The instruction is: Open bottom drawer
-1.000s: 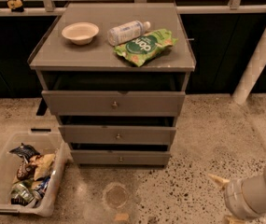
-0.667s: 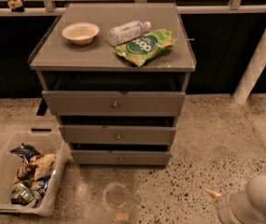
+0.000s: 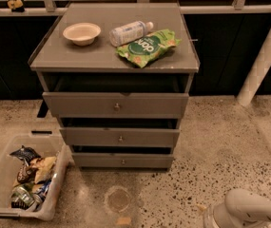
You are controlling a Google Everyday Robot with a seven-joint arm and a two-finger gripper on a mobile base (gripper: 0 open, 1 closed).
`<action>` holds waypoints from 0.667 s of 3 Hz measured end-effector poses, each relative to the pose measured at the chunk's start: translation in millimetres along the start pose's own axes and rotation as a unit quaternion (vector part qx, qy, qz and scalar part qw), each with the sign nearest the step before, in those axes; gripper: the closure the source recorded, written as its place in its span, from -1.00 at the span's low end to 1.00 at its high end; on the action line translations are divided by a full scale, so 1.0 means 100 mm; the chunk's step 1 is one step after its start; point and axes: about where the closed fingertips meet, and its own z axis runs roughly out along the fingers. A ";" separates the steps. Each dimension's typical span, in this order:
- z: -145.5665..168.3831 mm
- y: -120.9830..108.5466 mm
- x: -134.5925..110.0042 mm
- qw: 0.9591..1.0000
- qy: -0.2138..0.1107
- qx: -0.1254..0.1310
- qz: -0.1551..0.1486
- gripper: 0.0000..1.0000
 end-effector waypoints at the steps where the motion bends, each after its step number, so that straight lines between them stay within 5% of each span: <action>1: 0.00 0.00 0.00 1.000 0.000 0.000 0.000 -1.00; 2: 0.35 0.02 0.14 1.000 0.001 -0.007 0.007 -1.00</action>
Offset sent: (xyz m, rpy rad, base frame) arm -0.0211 0.0041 -0.1446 0.0019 0.0689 -0.0312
